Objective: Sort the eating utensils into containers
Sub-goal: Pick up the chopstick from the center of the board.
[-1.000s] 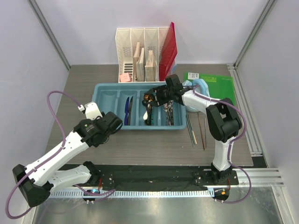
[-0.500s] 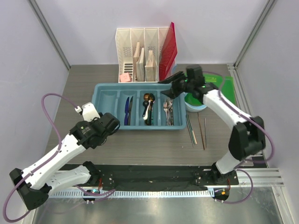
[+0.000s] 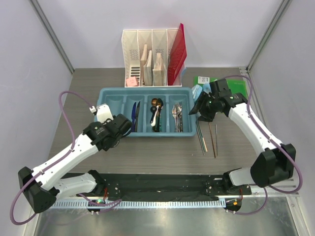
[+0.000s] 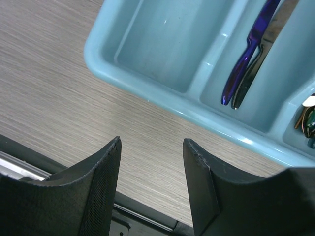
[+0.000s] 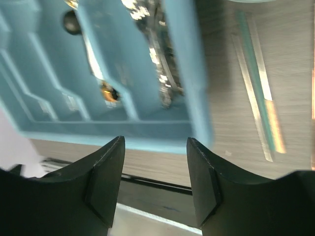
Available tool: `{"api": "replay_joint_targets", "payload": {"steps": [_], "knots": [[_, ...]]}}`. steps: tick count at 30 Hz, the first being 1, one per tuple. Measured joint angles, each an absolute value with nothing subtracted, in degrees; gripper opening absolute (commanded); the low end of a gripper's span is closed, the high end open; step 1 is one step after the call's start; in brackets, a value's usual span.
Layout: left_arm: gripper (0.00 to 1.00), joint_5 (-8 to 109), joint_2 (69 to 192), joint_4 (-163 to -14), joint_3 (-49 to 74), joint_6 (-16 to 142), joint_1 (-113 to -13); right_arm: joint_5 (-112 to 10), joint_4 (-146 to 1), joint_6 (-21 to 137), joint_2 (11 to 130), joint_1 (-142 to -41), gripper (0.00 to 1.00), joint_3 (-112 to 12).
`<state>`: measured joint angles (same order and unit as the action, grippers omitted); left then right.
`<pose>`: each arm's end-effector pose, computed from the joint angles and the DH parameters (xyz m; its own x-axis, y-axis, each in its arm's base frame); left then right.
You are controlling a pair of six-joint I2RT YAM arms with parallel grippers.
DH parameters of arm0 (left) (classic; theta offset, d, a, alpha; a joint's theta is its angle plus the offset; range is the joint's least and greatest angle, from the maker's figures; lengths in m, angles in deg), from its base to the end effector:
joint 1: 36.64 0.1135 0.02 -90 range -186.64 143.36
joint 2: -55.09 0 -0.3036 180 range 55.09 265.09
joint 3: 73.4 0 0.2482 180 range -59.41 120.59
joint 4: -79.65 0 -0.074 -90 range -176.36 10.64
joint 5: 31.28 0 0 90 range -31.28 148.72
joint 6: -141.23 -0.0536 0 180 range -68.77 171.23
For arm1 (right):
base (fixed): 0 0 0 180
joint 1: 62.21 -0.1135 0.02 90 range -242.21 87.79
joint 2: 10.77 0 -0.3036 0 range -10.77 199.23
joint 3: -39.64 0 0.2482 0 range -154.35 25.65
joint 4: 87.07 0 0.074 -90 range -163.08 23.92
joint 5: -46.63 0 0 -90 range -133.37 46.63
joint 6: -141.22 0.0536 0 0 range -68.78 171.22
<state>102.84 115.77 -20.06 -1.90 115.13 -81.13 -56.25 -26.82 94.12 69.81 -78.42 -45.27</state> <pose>0.1364 -0.0817 0.3195 -0.5893 -0.3248 -0.7398 -0.4552 0.8899 -0.0281 0.2737 0.0920 0.3272 -0.8495 0.4441 -0.2848 0.2542 0.8176 0.5167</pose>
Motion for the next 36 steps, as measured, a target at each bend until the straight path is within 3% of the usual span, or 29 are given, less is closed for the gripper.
{"api": "replay_joint_targets", "payload": {"steps": [6, 17, 29, 36], "knots": [[0.54, 102.60, 116.08, -20.89, -1.42, 113.73, -81.13, -51.62, -23.58, 88.74, 62.79, -74.90, 0.59, -39.54], [0.54, 102.60, 115.51, -21.22, -0.56, 113.34, -81.13, -45.56, -19.98, 84.56, 62.40, -68.49, 0.59, -32.90], [0.53, 101.37, 115.55, -21.41, -0.50, 113.87, -81.13, -31.44, -16.02, 76.59, 64.56, -76.91, 0.60, -37.68], [0.53, 100.43, 118.53, -21.65, 0.86, 113.82, -81.13, -29.74, -17.31, 74.84, 63.95, -78.77, 0.60, -35.04]]}}
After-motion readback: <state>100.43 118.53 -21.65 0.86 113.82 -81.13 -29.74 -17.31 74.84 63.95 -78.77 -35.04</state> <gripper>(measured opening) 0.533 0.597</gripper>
